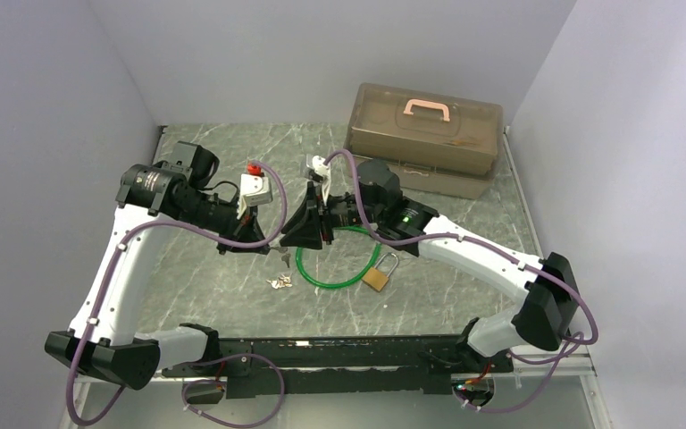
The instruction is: Unlock with the key
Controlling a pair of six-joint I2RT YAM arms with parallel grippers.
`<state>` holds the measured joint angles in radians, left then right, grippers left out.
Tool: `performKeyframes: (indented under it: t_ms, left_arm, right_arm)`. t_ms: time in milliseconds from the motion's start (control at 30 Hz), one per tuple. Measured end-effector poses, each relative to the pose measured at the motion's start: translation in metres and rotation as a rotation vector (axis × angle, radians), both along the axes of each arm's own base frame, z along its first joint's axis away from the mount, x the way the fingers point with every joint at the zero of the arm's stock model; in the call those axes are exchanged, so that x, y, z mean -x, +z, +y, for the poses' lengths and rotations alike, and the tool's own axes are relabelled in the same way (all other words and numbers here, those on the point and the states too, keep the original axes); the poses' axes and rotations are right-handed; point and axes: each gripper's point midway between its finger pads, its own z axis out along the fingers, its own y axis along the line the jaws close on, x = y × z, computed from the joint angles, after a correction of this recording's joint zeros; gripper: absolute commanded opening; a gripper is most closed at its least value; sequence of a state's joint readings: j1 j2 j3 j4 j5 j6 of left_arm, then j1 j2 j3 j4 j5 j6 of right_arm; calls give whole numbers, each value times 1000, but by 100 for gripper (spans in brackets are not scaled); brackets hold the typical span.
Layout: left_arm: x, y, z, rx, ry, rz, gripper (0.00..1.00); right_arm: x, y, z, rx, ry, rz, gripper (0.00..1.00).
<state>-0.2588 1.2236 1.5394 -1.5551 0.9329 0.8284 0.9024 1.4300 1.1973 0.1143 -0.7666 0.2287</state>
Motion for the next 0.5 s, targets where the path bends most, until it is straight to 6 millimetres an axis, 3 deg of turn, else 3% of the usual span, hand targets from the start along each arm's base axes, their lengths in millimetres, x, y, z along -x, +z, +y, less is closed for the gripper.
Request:
performKeyframes:
  t_ms: [367,500]
  left_arm:
    - [0,3,1,-2,6,-8,0]
    - [0,4,1,-2,7,-12,0]
  right_arm:
    - [0,-10,3,19,24,19,36]
    - [4,-17,6,34,47,34,27]
